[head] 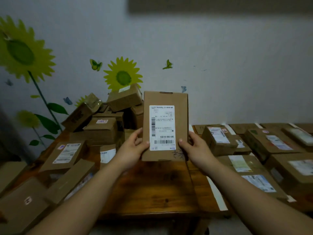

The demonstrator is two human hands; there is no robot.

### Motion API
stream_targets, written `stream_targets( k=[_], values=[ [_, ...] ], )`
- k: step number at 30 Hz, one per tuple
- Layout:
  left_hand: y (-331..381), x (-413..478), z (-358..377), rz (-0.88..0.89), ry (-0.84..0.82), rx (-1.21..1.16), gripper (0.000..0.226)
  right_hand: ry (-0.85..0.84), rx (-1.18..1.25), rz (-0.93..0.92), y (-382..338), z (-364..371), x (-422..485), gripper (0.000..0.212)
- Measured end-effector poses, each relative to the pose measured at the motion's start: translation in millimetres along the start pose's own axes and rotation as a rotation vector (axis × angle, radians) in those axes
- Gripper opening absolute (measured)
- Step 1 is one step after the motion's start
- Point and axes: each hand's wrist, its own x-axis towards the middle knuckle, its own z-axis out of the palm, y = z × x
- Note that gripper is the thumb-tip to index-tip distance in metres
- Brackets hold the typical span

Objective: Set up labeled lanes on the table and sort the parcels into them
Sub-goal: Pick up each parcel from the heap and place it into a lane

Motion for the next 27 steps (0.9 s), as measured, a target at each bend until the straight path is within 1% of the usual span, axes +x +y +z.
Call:
stream_targets(
  k=[3, 5, 7, 12, 13, 15, 17, 18, 19, 21, 22, 24, 25, 27],
  values=[
    [12.5, -5.4, 32.6, -0.026, -0.114, -0.028, 0.071, 0.048, 0.012, -0.017, -8.8, -38.2, -4.8, 0.036],
    [18.6, -7.3, 58.5, -0.025, -0.117, -0.058, 0.07, 0.079, -0.019, -0.037, -9.1, -64.7, -8.9, 0.03],
    [24.1, -5.1, 83.8, -0.033, -0.104, -0.102, 0.068, 0.114, -0.028, -0.04, -6.1, -92.3, -12.5, 0.032],
    [33.3, 0.4, 150.0, -0.027, -0.126, -0.161, 0.061, 0.153, 0.03, -0.034, 7.8, -151.3, -27.8, 0.028],
    [34.0, 1.6, 162.0, -0.032, -0.127, -0.148, 0.06, 0.164, 0.04, -0.03, 10.7, -162.4, -30.8, 0.031],
    [35.4, 5.6, 182.7, -0.058, -0.122, -0.085, 0.056, 0.229, 0.05, -0.023, 13.7, -186.6, -35.6, 0.048],
    [36.8, 9.8, 198.6, -0.093, -0.126, 0.025, 0.045, 0.339, 0.111, -0.036, 15.1, -214.8, -38.1, 0.067],
    [36.6, 11.1, 206.2, -0.11, -0.134, 0.075, 0.038, 0.381, 0.147, -0.045, 16.8, -228.9, -38.8, 0.071],
    [35.5, 12.1, 213.6, -0.118, -0.138, 0.112, 0.032, 0.402, 0.146, -0.047, 19.0, -240.8, -40.4, 0.07],
    [27.0, 15.9, 227.9, -0.118, -0.1, 0.148, 0.029, 0.402, 0.032, -0.011, 31.2, -256.0, -42.8, 0.056],
    [19.5, 18.6, 234.0, -0.12, -0.047, 0.146, 0.031, 0.397, -0.011, 0.011, 41.0, -259.6, -43.7, 0.05],
    [0.2, 24.3, 242.3, -0.159, 0.07, 0.1, 0.044, 0.383, -0.042, 0.076, 62.2, -260.9, -45.4, 0.046],
    [-11.0, 26.1, 245.0, -0.196, 0.097, 0.064, 0.05, 0.371, -0.036, 0.126, 74.2, -260.1, -45.6, 0.047],
    [-34.7, 30.1, 248.4, -0.28, 0.083, 0.042, 0.062, 0.343, -0.043, 0.232, 99.0, -254.6, -45.6, 0.049]
  ],
)
